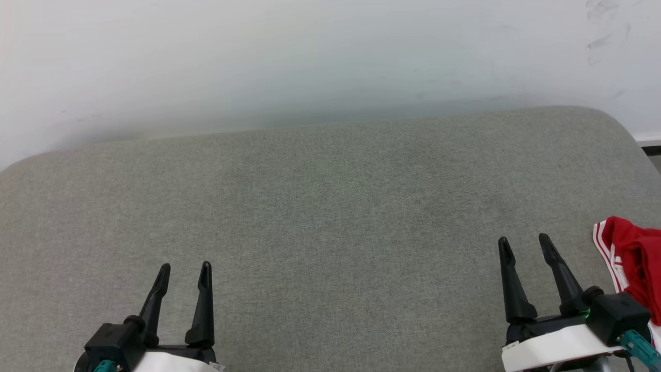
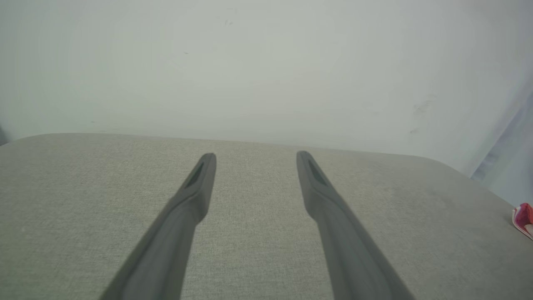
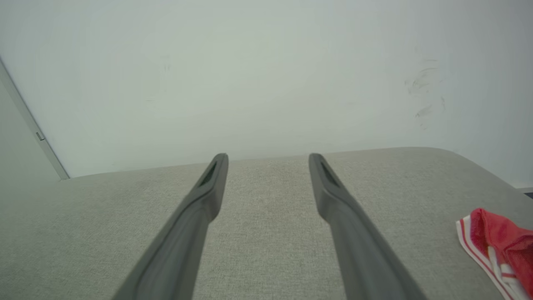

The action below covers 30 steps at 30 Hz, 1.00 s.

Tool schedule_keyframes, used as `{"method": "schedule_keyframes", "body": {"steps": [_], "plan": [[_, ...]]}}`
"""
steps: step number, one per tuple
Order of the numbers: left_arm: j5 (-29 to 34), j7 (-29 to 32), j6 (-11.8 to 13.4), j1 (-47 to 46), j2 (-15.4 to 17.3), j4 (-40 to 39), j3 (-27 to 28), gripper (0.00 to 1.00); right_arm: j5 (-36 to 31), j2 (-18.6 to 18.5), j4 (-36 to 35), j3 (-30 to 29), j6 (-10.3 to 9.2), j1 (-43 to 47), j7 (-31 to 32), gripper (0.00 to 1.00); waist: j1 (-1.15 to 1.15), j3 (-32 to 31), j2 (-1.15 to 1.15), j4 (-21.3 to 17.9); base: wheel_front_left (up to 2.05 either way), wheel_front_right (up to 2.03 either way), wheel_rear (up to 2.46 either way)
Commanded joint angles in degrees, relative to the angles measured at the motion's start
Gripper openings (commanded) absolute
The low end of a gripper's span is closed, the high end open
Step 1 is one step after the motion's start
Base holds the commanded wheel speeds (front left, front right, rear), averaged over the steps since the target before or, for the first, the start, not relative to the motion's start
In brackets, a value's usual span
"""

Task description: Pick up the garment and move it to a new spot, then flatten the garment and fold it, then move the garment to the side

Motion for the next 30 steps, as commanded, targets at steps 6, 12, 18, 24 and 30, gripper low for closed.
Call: {"method": "schedule_keyframes", "body": {"steps": [6,12,18,24,30], "plan": [[0.4,-0.1,-0.1,0.7,-0.6,0.6,0.8,1.0,0.9,0.3,-0.2,0.4,-0.02,0.1,-0.4,1.0,0.01,-0.5,0.0,0.1,0.0,0.0,0.0],[0.0,0.0,0.0,0.2,-0.6,0.7,0.8,0.0,1.0,0.0,0.3,1.1,0.0,0.0,-0.3,0.0,0.01,-0.6,0.0,0.2,0.0,0.0,0.0],[-3.6,0.8,0.1,0.2,-0.6,2.5,0.5,0.0,4.8,-0.2,1.8,1.2,0.0,0.5,0.4,0.0,0.01,-0.6,0.0,0.3,0.0,0.0,0.0],[-10.2,2.3,0.1,-0.9,-0.3,3.5,0.7,0.0,11.9,-0.7,2.6,0.8,0.0,-0.4,1.8,0.0,0.01,-0.6,0.0,0.4,0.0,0.0,0.0],[-16.2,3.7,0.0,-2.0,-0.2,4.6,0.8,0.0,18.3,-1.0,3.4,0.5,0.0,-1.1,3.0,0.0,0.01,-0.6,0.0,0.6,0.0,0.0,0.0]]}}
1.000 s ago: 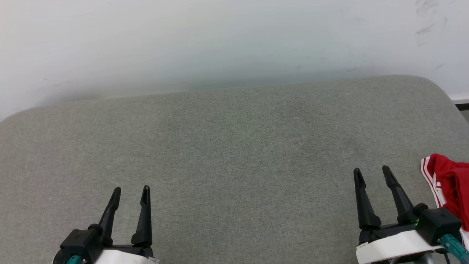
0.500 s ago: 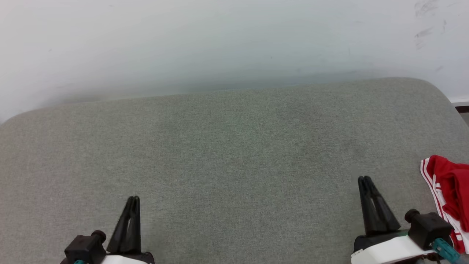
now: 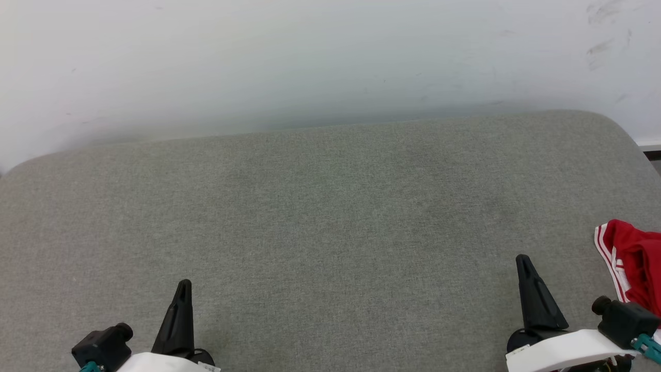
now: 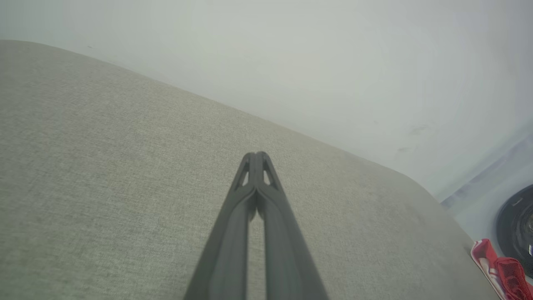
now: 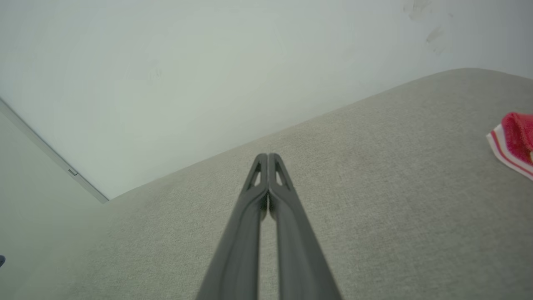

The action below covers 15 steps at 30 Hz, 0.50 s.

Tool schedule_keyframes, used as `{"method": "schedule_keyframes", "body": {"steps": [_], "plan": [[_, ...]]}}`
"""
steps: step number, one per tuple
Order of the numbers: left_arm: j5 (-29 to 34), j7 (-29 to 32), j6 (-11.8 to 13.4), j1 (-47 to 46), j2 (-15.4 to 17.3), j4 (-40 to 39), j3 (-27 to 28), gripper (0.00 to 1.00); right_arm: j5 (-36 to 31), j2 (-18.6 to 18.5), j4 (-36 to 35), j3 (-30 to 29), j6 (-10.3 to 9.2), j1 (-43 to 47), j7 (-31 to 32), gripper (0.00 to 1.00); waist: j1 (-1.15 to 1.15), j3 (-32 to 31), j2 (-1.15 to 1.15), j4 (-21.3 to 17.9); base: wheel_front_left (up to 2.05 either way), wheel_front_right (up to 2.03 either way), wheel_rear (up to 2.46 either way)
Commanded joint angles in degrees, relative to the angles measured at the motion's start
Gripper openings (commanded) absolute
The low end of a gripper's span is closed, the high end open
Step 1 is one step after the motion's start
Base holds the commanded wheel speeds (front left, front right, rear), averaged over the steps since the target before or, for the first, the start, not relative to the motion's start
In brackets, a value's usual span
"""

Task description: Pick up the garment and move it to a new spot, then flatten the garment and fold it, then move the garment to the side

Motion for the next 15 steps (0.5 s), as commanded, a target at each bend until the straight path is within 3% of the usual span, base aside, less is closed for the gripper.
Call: {"method": "schedule_keyframes", "body": {"steps": [1,15], "plan": [[-2.8,0.5,0.0,-1.8,0.4,-0.3,0.2,0.0,3.1,-0.6,-0.5,-0.3,0.0,-2.0,0.6,0.0,0.0,0.0,0.0,0.0,0.0,0.0,0.0],[-15.0,3.4,0.0,-3.8,0.6,1.7,0.7,0.0,16.1,-1.1,0.9,-1.2,0.0,-3.3,3.3,0.0,0.0,0.0,0.0,0.4,0.0,0.0,0.0]]}}
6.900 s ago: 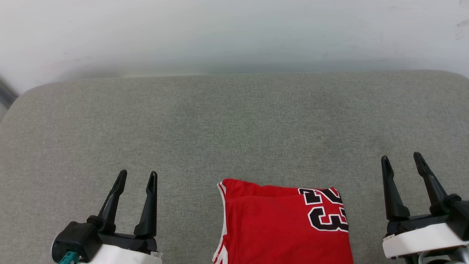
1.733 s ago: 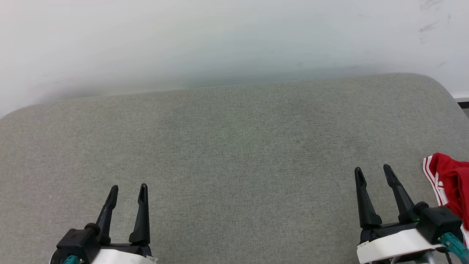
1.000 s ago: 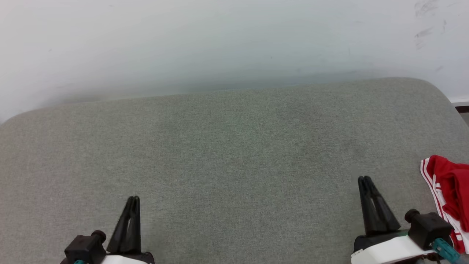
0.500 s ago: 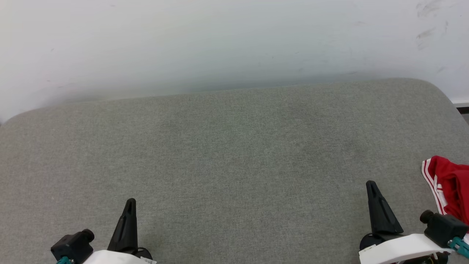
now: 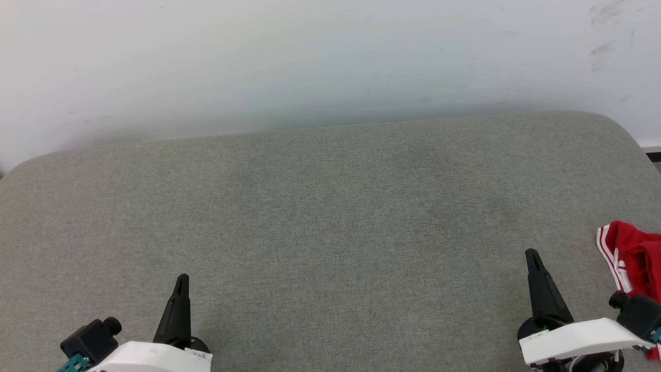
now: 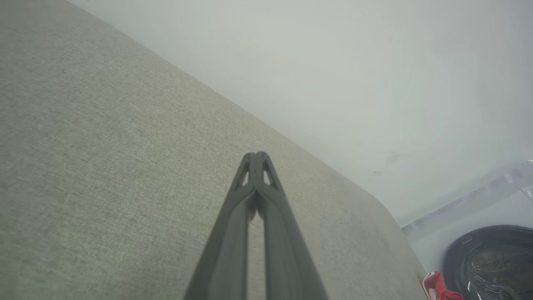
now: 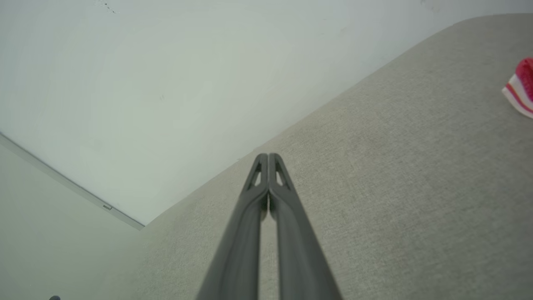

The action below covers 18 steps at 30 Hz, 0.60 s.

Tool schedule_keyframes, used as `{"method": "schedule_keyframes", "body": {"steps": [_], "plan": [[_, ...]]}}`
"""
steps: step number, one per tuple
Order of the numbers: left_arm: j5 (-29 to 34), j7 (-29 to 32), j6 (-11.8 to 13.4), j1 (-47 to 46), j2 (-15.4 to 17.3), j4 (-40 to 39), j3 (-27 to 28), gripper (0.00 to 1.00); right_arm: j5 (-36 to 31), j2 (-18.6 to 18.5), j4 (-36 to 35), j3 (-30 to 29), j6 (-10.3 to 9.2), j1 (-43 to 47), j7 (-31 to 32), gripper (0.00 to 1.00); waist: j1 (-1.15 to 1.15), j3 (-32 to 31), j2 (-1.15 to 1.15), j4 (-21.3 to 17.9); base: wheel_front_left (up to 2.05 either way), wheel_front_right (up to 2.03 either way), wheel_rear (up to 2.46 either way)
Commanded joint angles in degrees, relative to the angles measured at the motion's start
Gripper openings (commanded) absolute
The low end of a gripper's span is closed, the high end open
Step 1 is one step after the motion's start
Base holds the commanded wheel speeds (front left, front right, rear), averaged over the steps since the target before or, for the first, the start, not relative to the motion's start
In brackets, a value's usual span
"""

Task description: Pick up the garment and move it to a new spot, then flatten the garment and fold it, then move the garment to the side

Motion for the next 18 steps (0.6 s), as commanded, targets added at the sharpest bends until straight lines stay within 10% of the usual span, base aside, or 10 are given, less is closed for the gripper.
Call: {"method": "schedule_keyframes", "body": {"steps": [1,18], "plan": [[-2.5,0.6,0.0,-1.7,0.3,-0.4,0.4,0.0,2.8,-0.5,-0.4,-0.3,0.0,-1.8,0.5,0.0,0.0,0.0,0.0,0.0,0.0,0.0,0.0],[-14.1,3.6,-0.1,-3.4,0.4,1.3,1.0,0.0,15.0,-0.8,1.0,-1.5,-0.01,-3.0,3.4,0.0,0.0,0.0,0.0,0.4,0.0,0.0,0.0]]}}
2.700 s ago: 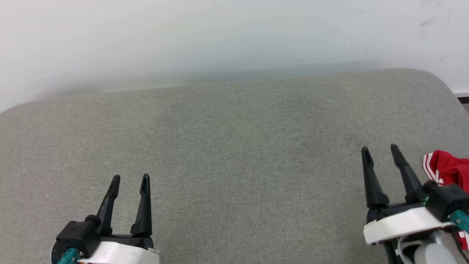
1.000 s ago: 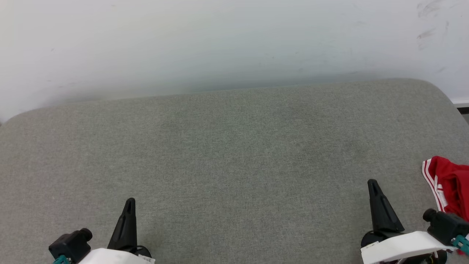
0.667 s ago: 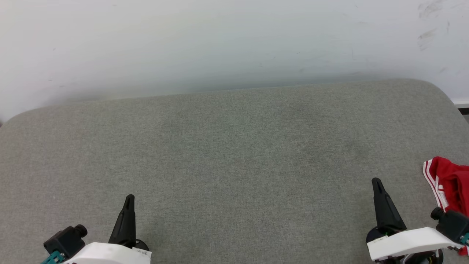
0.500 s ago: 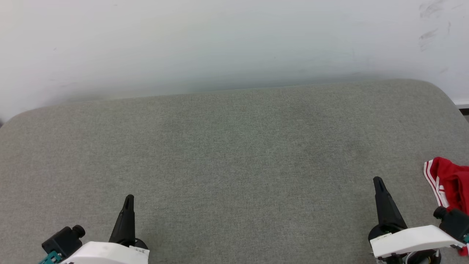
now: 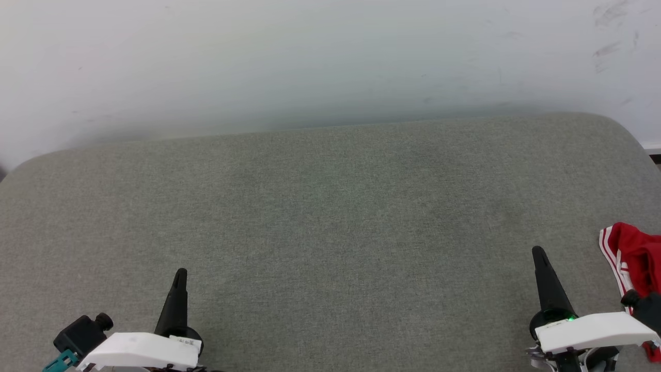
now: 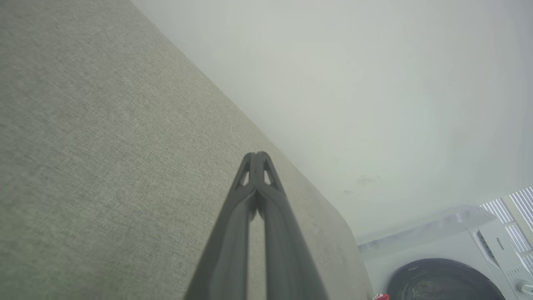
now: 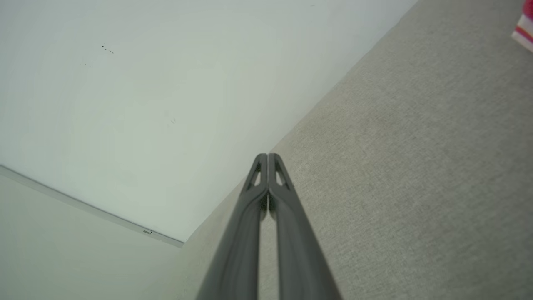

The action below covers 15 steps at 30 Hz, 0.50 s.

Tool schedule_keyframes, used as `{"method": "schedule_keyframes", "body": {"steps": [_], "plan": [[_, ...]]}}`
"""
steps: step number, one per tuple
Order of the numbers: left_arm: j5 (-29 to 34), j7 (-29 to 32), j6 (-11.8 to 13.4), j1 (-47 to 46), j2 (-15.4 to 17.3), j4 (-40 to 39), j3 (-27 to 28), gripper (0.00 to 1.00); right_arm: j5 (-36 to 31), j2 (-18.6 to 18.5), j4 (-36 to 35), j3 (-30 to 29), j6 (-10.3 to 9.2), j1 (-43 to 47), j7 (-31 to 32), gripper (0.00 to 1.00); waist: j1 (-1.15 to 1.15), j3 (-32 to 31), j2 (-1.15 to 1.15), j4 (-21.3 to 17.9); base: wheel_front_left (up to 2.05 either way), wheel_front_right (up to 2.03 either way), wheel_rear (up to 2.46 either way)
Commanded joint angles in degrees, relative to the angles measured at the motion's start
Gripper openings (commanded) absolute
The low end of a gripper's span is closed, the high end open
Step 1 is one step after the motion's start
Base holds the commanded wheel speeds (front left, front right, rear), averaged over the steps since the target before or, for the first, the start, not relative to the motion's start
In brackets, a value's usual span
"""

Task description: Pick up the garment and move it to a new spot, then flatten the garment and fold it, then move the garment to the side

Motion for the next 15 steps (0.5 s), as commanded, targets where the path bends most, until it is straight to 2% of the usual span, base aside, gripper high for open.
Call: {"method": "schedule_keyframes", "body": {"steps": [1,15], "plan": [[-1.6,0.4,-0.1,-1.4,0.3,-0.3,0.2,0.0,1.7,-0.5,-0.3,-0.2,-0.01,-1.5,0.4,0.0,0.0,0.0,0.0,0.0,0.0,0.0,0.0],[-10.1,2.7,-0.1,-2.8,0.2,1.1,0.8,0.0,10.7,-0.5,0.7,-1.4,-0.01,-2.4,2.7,0.0,0.0,0.0,0.0,0.3,0.0,0.0,0.0]]}}
